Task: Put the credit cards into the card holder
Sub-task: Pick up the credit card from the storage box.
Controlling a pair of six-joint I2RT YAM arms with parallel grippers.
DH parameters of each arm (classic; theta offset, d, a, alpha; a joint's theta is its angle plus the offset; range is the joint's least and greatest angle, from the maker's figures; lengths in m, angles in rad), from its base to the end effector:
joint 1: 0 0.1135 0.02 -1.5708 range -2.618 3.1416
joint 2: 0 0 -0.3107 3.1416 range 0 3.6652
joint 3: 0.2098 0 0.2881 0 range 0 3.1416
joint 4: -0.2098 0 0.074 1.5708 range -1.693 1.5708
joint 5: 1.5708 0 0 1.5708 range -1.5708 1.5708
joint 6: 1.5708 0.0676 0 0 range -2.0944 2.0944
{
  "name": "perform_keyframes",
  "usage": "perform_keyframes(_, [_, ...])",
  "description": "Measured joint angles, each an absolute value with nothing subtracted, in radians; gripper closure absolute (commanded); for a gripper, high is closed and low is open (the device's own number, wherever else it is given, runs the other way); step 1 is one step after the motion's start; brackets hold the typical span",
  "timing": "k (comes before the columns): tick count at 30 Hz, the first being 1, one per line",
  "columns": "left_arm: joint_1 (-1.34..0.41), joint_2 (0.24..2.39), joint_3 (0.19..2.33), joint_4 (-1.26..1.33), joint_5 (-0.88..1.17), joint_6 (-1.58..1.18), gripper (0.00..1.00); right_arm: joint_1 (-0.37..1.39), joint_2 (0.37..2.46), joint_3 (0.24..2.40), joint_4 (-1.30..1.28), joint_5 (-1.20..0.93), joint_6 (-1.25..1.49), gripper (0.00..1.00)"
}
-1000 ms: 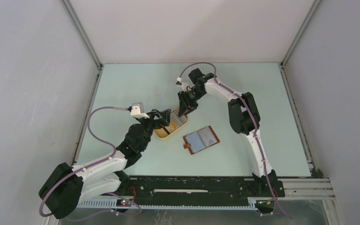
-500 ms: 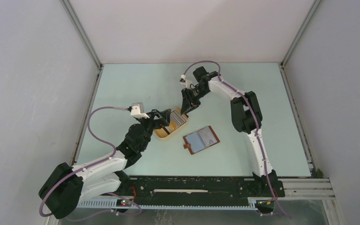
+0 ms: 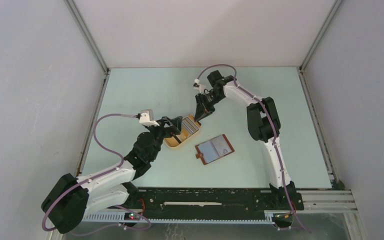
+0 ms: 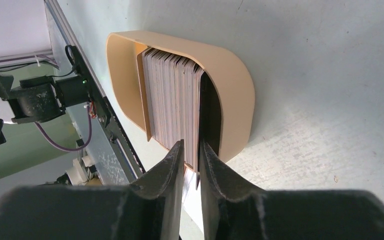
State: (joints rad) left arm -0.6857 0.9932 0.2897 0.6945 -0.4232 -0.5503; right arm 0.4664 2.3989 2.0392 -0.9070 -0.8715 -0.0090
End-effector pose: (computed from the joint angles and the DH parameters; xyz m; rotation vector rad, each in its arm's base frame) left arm 0.2031 -0.1303 0.2361 -0.2286 1.5984 -0.6304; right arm 0.4849 0.3020 0.1685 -0.8373 2.6237 1.3412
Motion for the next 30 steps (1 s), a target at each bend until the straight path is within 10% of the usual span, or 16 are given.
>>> perform_keyframes(30, [-0.686, 0.993, 0.29, 0.694, -0.423, -0.55, 0.08, 0.452, 2.399, 2.039, -0.913, -0.869, -0.009, 1.0])
